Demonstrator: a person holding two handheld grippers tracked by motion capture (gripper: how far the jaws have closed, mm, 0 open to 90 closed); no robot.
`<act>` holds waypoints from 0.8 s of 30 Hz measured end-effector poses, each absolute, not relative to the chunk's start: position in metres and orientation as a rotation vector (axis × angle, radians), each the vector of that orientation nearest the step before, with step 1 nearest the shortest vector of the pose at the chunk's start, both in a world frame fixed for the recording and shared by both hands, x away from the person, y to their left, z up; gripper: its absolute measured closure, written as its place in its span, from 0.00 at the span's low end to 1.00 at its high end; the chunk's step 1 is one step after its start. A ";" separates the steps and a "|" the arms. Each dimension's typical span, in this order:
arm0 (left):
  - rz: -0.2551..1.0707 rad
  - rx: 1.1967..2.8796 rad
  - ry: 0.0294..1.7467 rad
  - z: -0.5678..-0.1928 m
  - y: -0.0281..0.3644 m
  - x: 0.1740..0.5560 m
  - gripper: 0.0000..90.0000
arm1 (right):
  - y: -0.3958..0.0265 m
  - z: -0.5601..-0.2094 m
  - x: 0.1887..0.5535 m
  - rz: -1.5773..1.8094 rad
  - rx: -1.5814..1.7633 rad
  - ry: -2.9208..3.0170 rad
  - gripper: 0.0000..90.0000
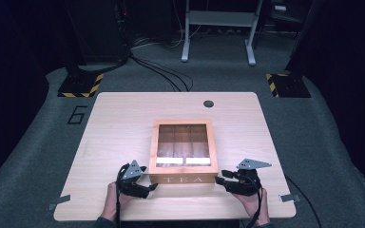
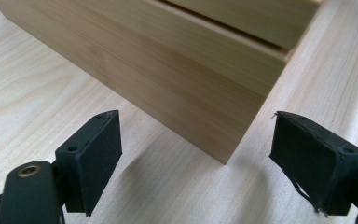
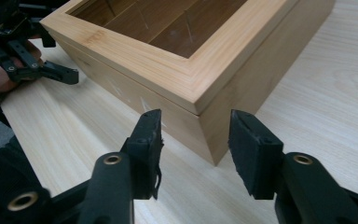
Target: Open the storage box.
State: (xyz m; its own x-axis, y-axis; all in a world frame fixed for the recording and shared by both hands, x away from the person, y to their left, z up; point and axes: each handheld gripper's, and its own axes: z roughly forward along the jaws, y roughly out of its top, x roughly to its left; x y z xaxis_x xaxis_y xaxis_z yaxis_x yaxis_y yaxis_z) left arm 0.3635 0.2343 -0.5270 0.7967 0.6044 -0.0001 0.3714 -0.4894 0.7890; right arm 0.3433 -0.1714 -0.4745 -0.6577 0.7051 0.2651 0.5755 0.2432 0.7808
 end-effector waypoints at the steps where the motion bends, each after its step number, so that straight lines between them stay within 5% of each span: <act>1: 0.350 2.143 0.716 -0.527 0.234 0.364 0.18 | -0.170 -0.475 0.344 1.385 1.219 2.367 0.64; 24: 0.307 2.164 0.671 -0.527 0.222 0.369 0.18 | -0.168 -0.476 0.343 1.398 1.209 2.380 0.76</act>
State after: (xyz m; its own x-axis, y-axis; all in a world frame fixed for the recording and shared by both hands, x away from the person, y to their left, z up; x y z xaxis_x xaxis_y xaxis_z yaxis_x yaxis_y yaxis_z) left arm 0.3693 0.2222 -0.5273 0.8276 0.5613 -0.0108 0.3586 -0.5137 0.7795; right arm 0.3431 -0.1684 -0.4760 -0.6711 0.6906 0.2697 0.5717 0.2505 0.7813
